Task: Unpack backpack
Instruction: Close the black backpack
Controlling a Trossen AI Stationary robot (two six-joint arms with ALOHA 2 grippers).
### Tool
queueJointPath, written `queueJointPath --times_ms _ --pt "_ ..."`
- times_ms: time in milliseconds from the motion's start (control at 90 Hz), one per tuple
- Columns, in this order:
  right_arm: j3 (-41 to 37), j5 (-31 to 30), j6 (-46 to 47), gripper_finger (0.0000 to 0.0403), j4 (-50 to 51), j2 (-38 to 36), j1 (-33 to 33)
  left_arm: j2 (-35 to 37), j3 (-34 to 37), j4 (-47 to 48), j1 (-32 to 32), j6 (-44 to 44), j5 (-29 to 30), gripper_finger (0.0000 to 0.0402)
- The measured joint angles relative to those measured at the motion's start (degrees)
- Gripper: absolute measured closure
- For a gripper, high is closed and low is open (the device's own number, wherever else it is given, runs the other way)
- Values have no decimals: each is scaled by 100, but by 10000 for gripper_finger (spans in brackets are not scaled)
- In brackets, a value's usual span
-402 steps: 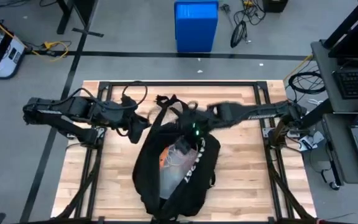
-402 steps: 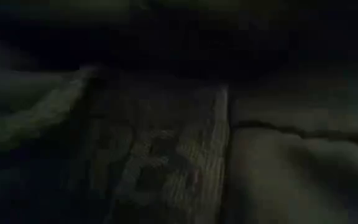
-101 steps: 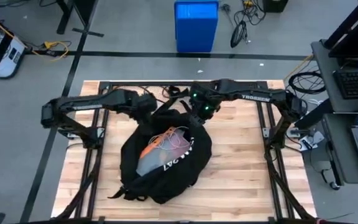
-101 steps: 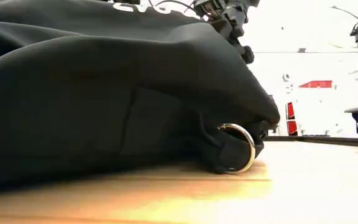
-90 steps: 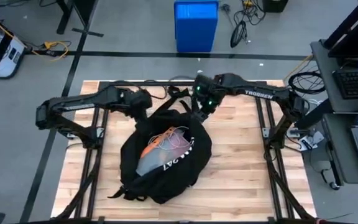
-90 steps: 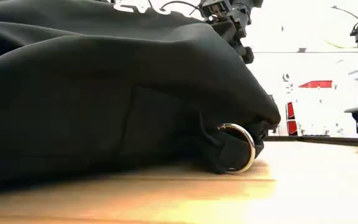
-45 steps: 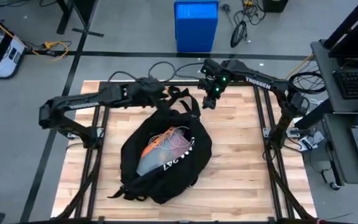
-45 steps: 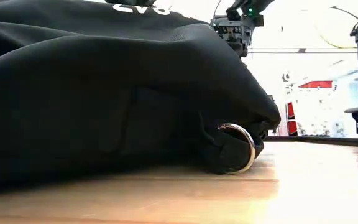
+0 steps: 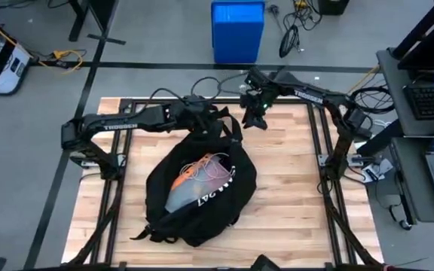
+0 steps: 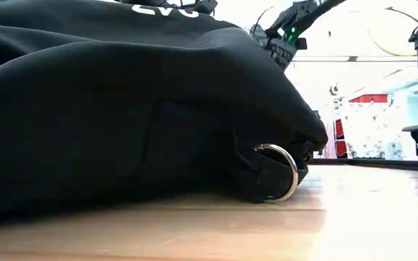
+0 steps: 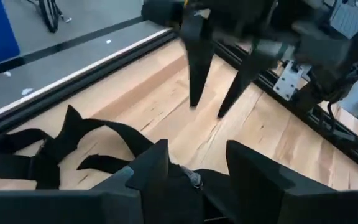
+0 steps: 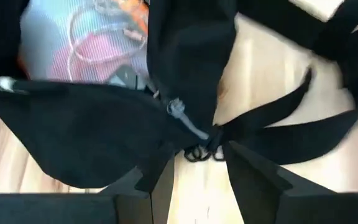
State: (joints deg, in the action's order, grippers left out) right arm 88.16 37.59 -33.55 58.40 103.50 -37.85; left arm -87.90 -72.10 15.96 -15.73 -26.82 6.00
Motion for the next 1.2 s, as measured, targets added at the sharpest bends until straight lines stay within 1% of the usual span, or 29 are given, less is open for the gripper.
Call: queueJointPath --times_ms 200,267,500,578,678,800,967,1056,1122,1200 --pt "-557 26 -160 273 -201 166 178 0 0 3 13 -389 11 250" --pt "-696 20 -210 273 -478 167 257 0 2 9 39 -430 24 250" --pt "-897 21 14 273 -1666 171 557 2 2 74 120 -445 24 250" --pt "-935 15 27 273 -1815 167 632 2 1 115 162 -479 24 250" --pt "-1007 9 36 273 -1907 167 734 2 2 123 213 -730 20 250" --pt "-1187 26 334 273 -2180 167 774 2 2 125 283 -877 24 250" --pt "-1369 2 533 273 -2401 167 754 2 2 129 400 -891 22 250" --pt "-1555 18 562 273 -2740 164 761 2 2 127 439 -893 24 250" --pt "-1708 26 633 279 -3023 164 761 2 2 127 463 -893 24 250" --pt "-1839 22 823 295 -3269 164 759 2 2 129 495 -912 24 250"
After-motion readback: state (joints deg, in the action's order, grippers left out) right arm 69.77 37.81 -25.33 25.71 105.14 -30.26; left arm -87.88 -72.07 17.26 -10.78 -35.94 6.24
